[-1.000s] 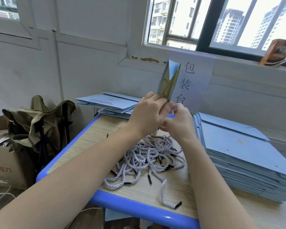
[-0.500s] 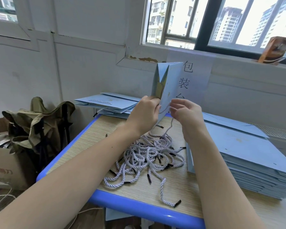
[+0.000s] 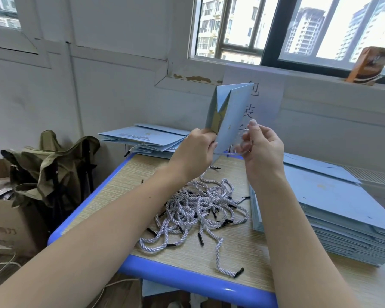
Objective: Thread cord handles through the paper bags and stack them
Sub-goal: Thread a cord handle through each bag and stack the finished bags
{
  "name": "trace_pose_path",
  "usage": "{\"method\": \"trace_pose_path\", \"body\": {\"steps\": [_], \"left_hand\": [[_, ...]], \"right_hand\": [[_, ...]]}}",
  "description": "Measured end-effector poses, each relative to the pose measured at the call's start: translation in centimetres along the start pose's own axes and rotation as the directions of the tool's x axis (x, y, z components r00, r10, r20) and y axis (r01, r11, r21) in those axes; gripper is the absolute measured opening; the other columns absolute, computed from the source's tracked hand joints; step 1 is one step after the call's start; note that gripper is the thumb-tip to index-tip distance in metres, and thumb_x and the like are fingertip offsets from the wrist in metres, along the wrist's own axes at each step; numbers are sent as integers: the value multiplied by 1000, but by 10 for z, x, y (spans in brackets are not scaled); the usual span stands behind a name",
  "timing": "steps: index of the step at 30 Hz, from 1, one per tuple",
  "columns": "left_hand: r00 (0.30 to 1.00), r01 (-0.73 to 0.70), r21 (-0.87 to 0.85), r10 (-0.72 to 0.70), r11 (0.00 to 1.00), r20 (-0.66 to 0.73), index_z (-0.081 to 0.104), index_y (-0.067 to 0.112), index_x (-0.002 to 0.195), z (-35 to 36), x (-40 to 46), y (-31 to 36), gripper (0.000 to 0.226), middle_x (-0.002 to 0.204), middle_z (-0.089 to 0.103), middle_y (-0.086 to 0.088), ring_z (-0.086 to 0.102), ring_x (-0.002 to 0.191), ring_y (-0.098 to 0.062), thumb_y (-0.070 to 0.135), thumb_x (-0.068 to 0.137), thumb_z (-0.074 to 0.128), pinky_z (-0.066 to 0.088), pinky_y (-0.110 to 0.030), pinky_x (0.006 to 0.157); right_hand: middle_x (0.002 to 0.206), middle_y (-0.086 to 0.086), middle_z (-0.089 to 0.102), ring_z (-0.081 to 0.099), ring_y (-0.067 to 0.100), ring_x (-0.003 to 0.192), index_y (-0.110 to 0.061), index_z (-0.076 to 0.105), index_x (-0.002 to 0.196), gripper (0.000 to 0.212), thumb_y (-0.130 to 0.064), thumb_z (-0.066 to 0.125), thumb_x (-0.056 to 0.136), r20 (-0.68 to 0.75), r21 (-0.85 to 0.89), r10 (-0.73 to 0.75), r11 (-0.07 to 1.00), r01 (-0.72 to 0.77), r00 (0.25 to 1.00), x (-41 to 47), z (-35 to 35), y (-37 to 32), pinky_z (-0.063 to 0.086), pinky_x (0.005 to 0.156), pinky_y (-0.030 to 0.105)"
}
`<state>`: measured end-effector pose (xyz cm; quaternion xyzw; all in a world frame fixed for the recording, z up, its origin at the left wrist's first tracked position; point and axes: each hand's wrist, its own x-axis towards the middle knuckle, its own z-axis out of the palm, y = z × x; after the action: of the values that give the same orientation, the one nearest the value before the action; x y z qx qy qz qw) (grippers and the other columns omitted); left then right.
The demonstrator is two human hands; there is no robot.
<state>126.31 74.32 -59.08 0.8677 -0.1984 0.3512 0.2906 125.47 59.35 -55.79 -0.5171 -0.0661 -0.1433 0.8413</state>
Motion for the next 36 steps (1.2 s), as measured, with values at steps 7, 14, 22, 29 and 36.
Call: {"method": "trace_pose_path", "body": {"steps": [7,14,22,29,36], "left_hand": [[1000,-24,0,24,1000,-1,62,1,89,0,0,1,17,91,61,-12,43,84,-21,7,98,49,43,-39,75],[999,-41,22,41,999,-10,64,2,93,1,0,0,16,93,62,-12,47,85,-24,9,98,49,45,-40,75],[990,-71,20,73,997,-122,55,4,95,-1,-2,8,8,89,52,-3,45,82,-22,12,97,53,40,-34,71],[998,4,-28,-6,1000,-68,27,25,134,-6,-5,14,51,92,57,-10,54,79,-23,9,94,54,51,-41,64],[992,27,35,-22,999,-124,29,23,142,-7,-5,19,56,81,62,-5,56,66,-19,19,93,56,51,-38,57]], "right_hand": [[84,8,75,46,13,53,-3,67,103,13,-6,54,101,112,-202,73,978,-49,991,-3,0,2,47,55,24],[73,4,73,58,16,57,-4,66,93,7,-8,71,90,157,-244,79,969,-38,984,-6,-1,-2,46,51,24],[86,19,71,45,19,56,-3,58,101,20,10,59,86,171,-198,104,978,-69,980,-9,1,-6,35,53,26],[81,9,73,34,13,51,-8,74,89,7,-10,78,83,194,-299,37,954,23,980,-10,-1,-6,33,50,22],[85,10,77,38,17,49,-4,60,100,6,-3,62,94,174,-267,0,963,47,985,-9,2,-5,36,47,23]]}}
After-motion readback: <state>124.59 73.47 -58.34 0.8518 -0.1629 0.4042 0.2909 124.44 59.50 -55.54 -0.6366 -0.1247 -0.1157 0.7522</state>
